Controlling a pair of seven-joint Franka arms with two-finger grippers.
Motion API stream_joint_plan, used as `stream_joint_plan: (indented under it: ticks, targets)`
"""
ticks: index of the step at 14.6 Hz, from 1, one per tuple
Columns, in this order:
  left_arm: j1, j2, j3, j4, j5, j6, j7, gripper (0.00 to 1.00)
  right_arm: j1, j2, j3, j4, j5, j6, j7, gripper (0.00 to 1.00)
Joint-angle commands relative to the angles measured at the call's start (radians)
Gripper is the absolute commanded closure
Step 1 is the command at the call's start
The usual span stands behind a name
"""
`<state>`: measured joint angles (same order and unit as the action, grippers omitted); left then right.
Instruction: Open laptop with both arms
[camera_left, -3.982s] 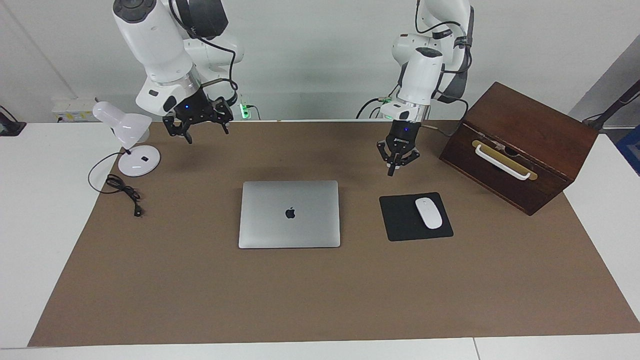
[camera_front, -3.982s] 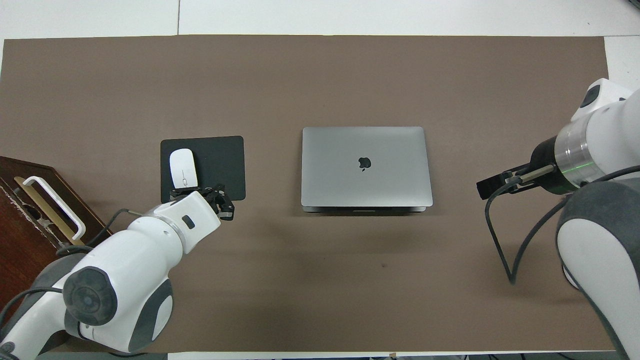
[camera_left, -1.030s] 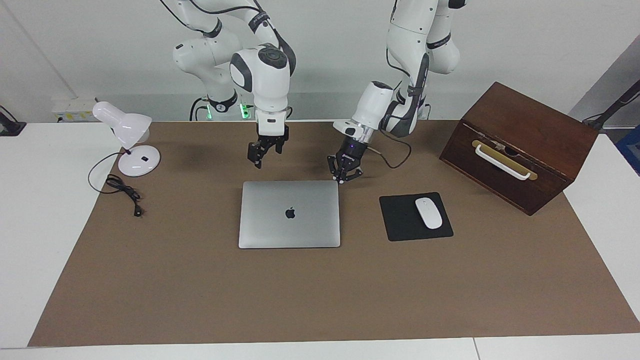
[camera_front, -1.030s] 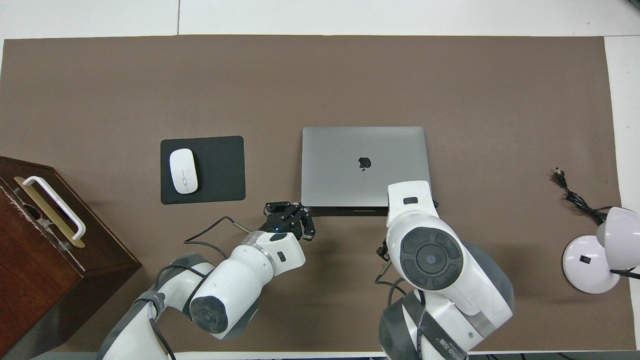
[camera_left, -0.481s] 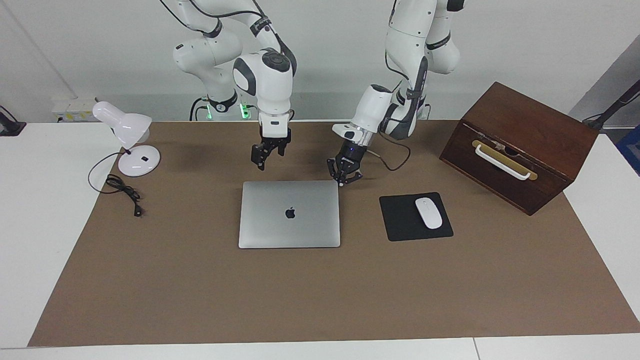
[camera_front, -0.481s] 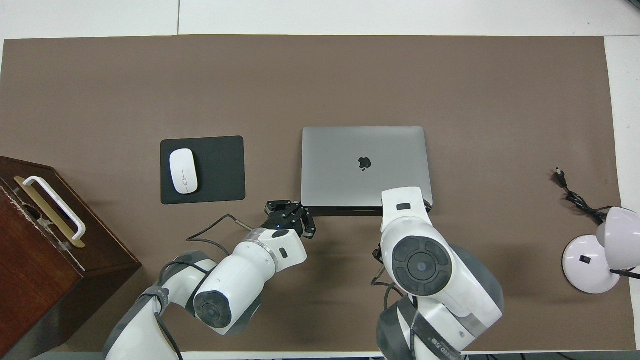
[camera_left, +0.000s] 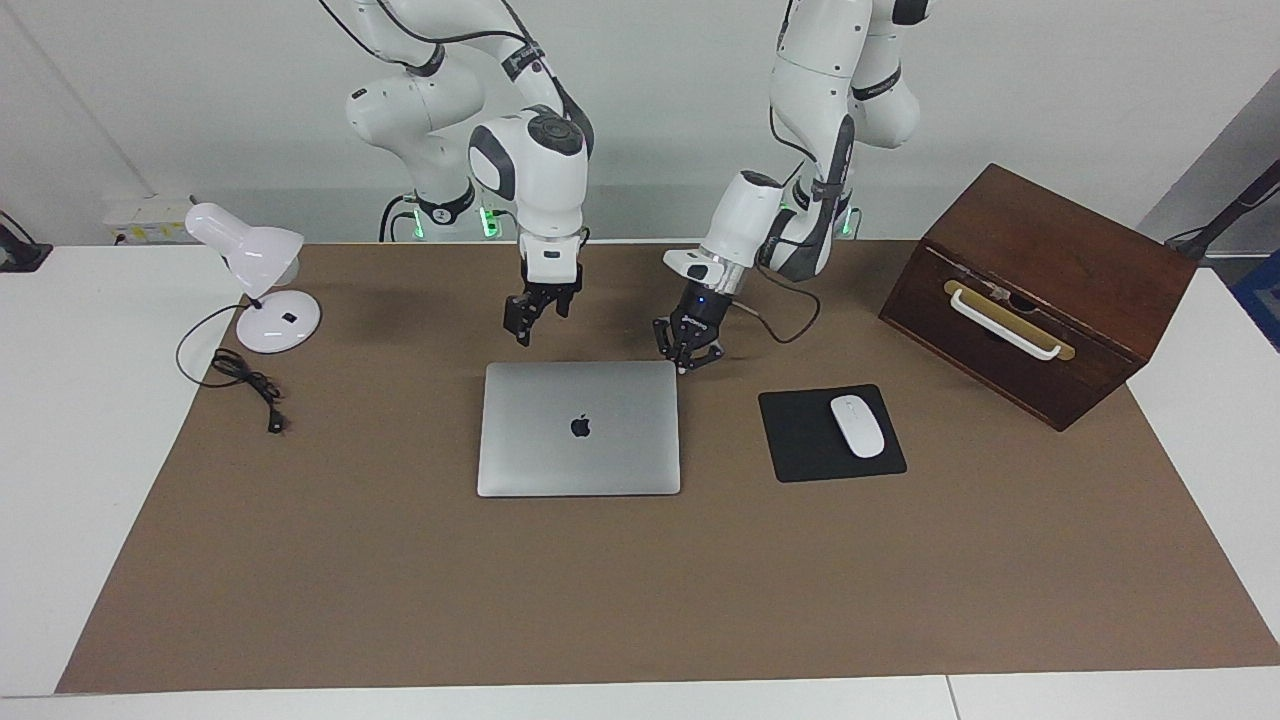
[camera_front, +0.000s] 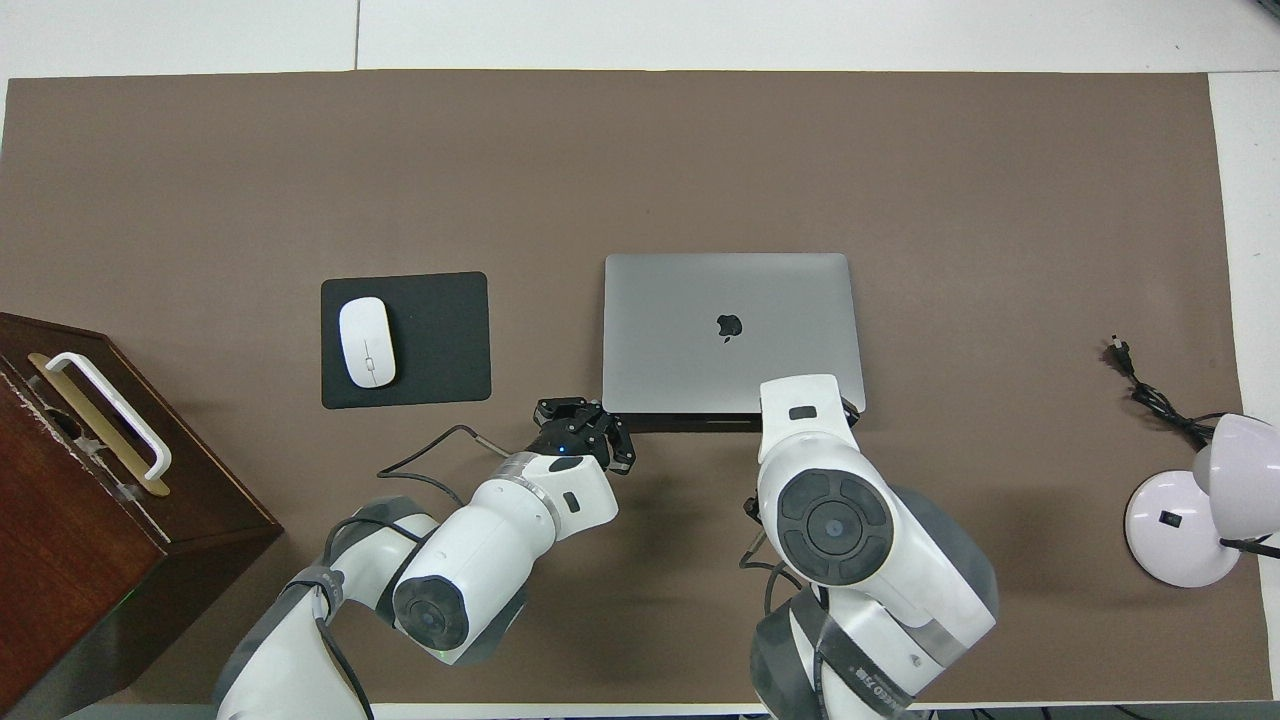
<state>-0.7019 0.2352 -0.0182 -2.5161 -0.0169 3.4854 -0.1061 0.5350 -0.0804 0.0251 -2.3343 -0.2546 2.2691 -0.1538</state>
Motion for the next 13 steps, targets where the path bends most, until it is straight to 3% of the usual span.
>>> stream_joint_plan:
  ticks: [1,6,13]
  targets:
    - [-0.010,0.036,0.015,0.031,0.023,0.018,0.006,1.00,0.005,0.016,-0.004,-0.013,-0.038,0.049,0.033,0.00]
    - [0.001,0.053,0.017,0.037,0.060,0.018,0.008,1.00,0.020,0.053,-0.004,-0.013,-0.147,0.090,0.071,0.00]
    - [0.005,0.061,0.017,0.039,0.071,0.018,0.025,1.00,0.022,0.062,-0.004,-0.011,-0.149,0.125,0.076,0.00]
